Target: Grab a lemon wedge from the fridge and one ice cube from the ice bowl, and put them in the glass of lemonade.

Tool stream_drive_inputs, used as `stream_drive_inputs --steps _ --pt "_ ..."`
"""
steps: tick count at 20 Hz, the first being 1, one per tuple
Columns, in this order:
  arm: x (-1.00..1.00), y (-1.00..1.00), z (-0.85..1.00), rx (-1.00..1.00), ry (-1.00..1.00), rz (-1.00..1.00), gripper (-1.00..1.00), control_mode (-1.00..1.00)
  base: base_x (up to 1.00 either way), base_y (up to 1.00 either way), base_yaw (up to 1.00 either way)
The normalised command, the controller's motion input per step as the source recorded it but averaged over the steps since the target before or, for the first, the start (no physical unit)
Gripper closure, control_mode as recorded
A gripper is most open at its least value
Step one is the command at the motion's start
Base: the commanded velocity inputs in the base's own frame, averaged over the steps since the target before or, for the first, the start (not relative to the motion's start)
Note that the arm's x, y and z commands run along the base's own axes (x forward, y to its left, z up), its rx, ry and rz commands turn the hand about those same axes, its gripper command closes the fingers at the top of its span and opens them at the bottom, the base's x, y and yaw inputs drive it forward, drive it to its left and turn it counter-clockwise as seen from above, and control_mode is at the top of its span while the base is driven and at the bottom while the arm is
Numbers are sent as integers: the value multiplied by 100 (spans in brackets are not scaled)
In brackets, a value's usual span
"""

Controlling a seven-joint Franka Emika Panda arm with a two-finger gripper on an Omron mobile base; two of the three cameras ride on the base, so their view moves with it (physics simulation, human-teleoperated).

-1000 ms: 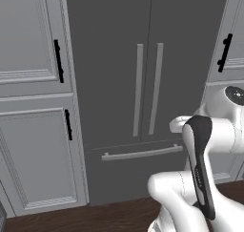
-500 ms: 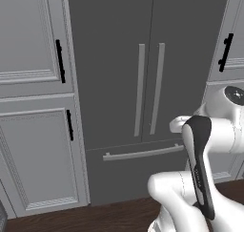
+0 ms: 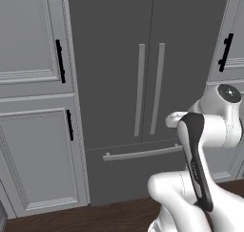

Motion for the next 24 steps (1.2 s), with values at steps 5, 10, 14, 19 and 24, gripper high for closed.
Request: stream_drive_inputs --steps 5,10,14,19,24 --pt "56 0 -1 0 -11 4 -100 -100 0 0 0" --pt "91 11 0 0 -28 12 -100 -100 0 0 0" --pt "81 18 2 0 -8 5 -100 -100 0 0 0" --pt "67 24 42 0 3 0 -100 -100 0 0 0" --pt "60 18 59 0 9 0 -100 -100 0 0 0"
